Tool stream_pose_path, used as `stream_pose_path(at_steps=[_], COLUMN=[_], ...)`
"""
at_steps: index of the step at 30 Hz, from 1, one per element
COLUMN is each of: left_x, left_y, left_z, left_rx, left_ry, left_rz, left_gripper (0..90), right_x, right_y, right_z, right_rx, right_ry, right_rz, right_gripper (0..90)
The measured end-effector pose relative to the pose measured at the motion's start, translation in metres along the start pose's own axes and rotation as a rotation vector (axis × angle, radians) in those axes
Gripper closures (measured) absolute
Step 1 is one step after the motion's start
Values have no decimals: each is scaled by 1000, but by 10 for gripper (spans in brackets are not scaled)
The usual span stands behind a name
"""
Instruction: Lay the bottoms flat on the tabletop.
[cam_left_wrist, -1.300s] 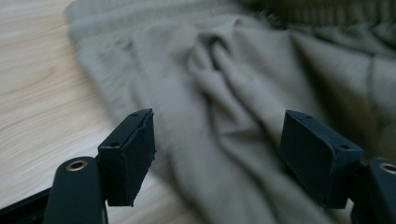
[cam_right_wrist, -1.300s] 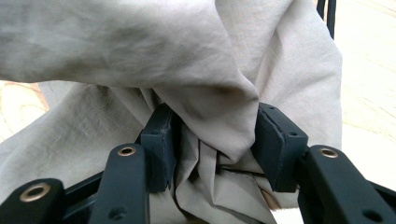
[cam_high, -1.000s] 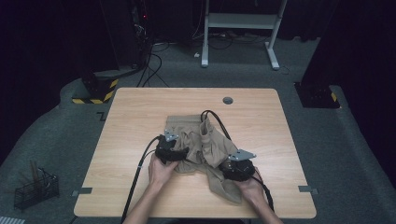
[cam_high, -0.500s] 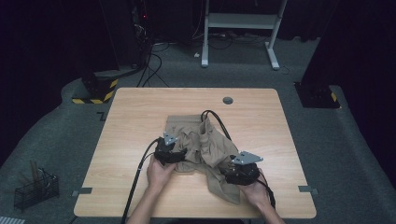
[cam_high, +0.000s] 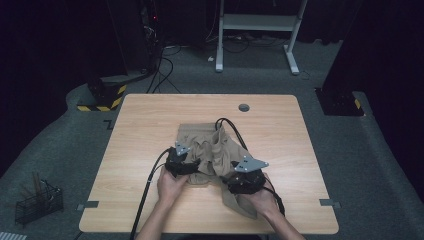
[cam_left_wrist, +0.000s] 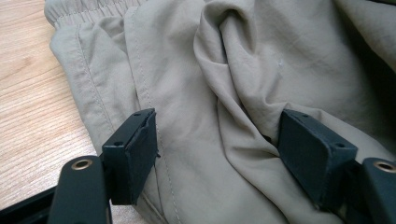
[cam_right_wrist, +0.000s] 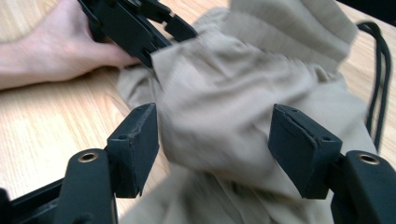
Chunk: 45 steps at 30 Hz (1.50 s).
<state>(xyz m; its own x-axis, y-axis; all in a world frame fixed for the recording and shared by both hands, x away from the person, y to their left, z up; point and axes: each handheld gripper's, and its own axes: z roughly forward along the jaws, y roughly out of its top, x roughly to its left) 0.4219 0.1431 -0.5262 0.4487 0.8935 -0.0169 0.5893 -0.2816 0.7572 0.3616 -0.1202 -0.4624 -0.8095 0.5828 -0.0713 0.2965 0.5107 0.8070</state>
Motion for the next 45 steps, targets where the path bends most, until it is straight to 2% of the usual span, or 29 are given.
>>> stream_pose_path(at_steps=[4,7,9,11,14,18,21,27,32,36,38,42,44,45], left_x=[0,0,-1,0,0,0,0,0,0,0,0,0,-1,-1], left_y=[0,0,0,0,0,0,0,0,0,0,0,0,0,0], left_z=[0,0,0,0,0,0,0,0,0,0,0,0,0,-1], left_rx=[-1,-1,-2,0,-1,-2,-1,-1,0,1,1,0,-1,-1], left_ry=[0,1,1,3,1,1,2,1,1,3,4,6,7,6], left_rz=[-4,-6,-7,-5,-5,-5,-6,-4,-2,-3,-3,-6,-8,-7], left_gripper=[286,287,286,287,287,287,287,288,288,288,288,288,288,288], right_x=[4,1,-1,-2,-9,-20,-31,-59,-102,-133,-149,-170,-177,-178], right_y=[11,17,17,15,11,9,8,6,-1,-10,-21,-45,-50,-51], right_z=[9,19,25,28,26,19,14,4,0,9,18,38,39,39], right_rx=[12,39,37,46,45,62,66,46,52,99,122,213,183,181], right_ry=[24,25,0,-27,-30,-28,-36,-119,-190,-255,-269,-308,-319,-330], right_rz=[-14,-2,0,-12,-9,12,36,69,184,255,320,398,449,452], right_gripper=[307,313,393,529,684,821,854,859,858,856,845,807,736,695])
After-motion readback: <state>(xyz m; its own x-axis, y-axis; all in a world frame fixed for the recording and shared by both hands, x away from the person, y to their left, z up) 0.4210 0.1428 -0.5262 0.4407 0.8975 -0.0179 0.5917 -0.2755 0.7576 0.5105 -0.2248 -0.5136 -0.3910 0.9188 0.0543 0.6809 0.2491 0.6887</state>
